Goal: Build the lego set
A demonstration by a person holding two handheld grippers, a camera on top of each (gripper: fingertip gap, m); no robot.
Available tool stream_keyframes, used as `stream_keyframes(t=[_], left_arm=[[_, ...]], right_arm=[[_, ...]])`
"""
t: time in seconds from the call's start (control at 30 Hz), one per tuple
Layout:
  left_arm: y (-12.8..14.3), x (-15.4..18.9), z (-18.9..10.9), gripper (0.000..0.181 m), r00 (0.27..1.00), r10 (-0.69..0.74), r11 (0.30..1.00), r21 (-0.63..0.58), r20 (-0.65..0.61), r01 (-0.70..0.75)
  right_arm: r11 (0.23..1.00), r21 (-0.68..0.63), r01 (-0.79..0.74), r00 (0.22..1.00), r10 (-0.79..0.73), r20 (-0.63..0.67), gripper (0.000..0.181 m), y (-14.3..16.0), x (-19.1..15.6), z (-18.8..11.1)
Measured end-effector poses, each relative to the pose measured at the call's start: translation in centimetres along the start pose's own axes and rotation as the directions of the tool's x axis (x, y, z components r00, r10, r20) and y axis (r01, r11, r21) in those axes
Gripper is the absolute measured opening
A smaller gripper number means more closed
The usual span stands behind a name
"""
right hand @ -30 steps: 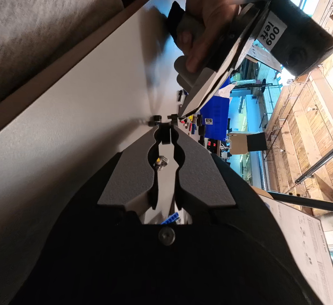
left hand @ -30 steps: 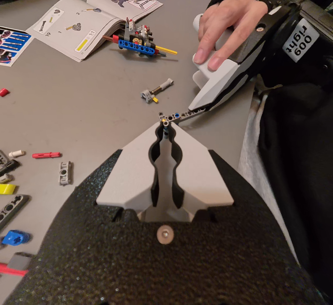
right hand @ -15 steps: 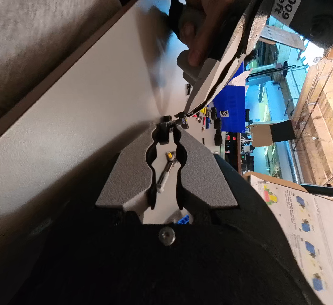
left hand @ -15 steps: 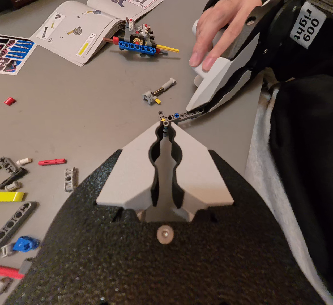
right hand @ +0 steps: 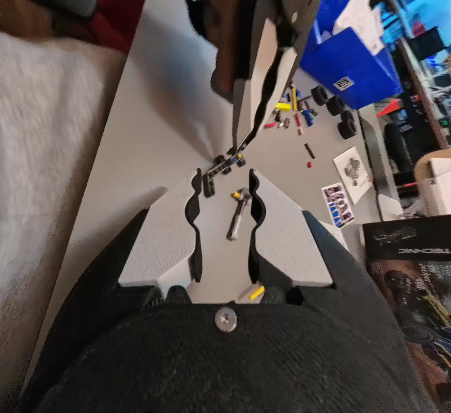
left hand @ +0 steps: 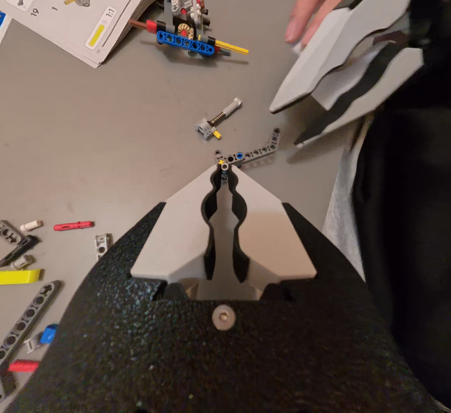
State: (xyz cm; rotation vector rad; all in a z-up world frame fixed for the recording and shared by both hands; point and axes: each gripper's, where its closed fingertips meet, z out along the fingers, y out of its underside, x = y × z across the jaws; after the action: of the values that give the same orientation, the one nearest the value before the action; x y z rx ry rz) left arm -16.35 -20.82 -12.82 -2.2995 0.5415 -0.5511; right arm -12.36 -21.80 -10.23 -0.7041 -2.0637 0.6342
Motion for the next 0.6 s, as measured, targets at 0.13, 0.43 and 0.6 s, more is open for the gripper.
stream_keyframes(t=[0.13, 0.43, 0.6], left_arm=[[-0.3, -0.5, 0.2, 0.003, 0.996, -0.084, 0.996, -0.017, 0.006, 0.084], [-0.8, 0.3, 1.0, 0.002, 1.000, -0.009, 1.000, 0.025, 0.025, 0.009], [-1.0, 0.5, 1.2, 0.002, 0.994, 0.102, 0.994, 0.024, 0.050, -0.103]], right_arm=[[0.979, -0.178, 0.096, 0.995, -0.098, -0.003, 0.046, 1.9, -0.1, 2.5], [0.957, -0.260, 0.132, 0.989, -0.145, -0.034, 0.038, 2.6, -0.3, 3.7], [0.948, -0.288, 0.137, 0.987, -0.155, -0.042, 0.035, 2.9, 0.0, 3.7]])
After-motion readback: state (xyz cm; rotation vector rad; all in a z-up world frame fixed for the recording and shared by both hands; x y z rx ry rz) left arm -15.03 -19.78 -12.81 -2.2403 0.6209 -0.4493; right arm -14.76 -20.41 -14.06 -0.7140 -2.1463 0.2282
